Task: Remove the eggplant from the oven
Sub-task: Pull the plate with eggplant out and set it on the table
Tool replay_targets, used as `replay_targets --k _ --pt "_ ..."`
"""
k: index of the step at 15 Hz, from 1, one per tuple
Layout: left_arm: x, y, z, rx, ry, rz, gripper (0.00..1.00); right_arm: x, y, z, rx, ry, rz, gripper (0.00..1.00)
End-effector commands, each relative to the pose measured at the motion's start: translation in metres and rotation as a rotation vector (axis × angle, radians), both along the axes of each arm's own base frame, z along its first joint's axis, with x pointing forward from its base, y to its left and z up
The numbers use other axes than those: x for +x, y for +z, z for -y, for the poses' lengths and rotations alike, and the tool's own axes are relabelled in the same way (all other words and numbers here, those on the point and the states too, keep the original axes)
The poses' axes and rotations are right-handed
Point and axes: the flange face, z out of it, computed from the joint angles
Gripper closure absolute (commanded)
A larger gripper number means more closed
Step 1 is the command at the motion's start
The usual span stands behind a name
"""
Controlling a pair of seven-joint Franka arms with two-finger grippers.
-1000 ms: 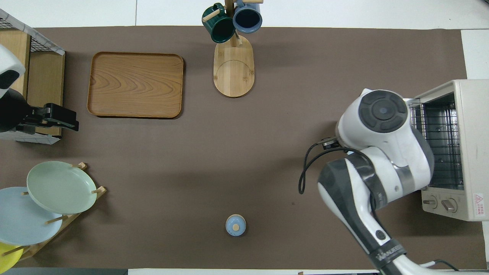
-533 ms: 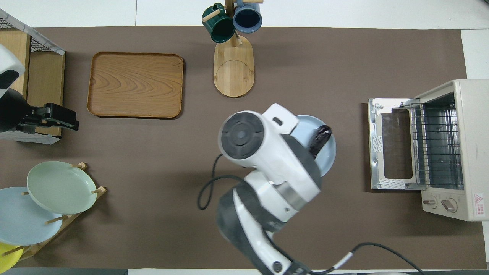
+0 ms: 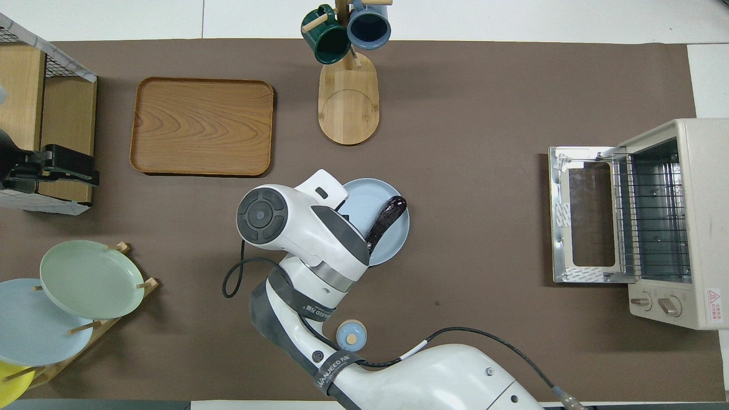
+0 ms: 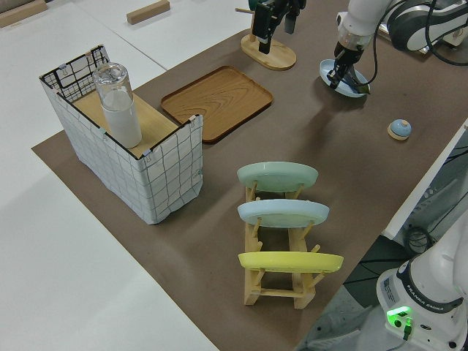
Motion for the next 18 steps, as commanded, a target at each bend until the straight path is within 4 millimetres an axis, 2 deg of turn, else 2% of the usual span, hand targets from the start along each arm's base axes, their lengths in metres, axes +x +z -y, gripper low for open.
replay_targets --k 1,2,4,6,8,9,11,13,15,16,17,18 --pt "-0.001 0.006 -0.002 0.013 -0.001 0.026 0.00 -0.004 0.016 -0.024 0.044 -0.017 0.014 1.00" --pt "-0.001 0.006 -0.002 0.013 0.000 0.026 0.00 -0.011 0.018 -0.033 0.059 -0.008 0.026 1.00" --pt "0.000 0.006 -0.002 0.013 -0.001 0.030 0.00 -0.008 0.020 -0.044 0.166 -0.057 0.057 1.00" --pt "0.000 0.006 -0.002 0.013 0.000 0.030 0.00 -0.004 0.013 -0.039 0.206 -0.085 0.043 0.96" --pt "0.000 0.005 -0.002 0.013 -0.001 0.029 0.00 -0.004 0.013 -0.038 0.203 -0.080 0.048 0.77" --pt "0.000 0.005 -0.002 0.011 0.000 0.030 0.00 -0.002 0.014 -0.037 0.201 -0.071 0.052 0.75" --pt "0.001 0.006 -0.002 0.013 -0.001 0.033 0.00 0.010 0.026 -0.026 0.200 -0.016 0.063 0.56" --pt "0.001 0.006 -0.002 0.011 -0.001 0.035 0.00 0.029 0.055 0.005 0.170 0.016 0.055 0.56" --pt "0.003 0.006 -0.002 0.005 -0.002 0.045 0.00 0.058 0.072 0.060 0.091 0.047 0.014 0.71" --pt "0.004 0.006 0.000 0.002 -0.005 0.051 0.00 0.064 0.080 0.086 0.040 0.081 -0.006 0.85" --pt "0.004 0.005 0.001 0.000 -0.008 0.051 0.00 0.069 0.075 0.116 -0.013 0.121 -0.031 1.00" --pt "0.005 0.002 0.009 -0.018 -0.018 0.050 0.00 0.067 0.066 0.144 -0.045 0.140 -0.052 1.00"
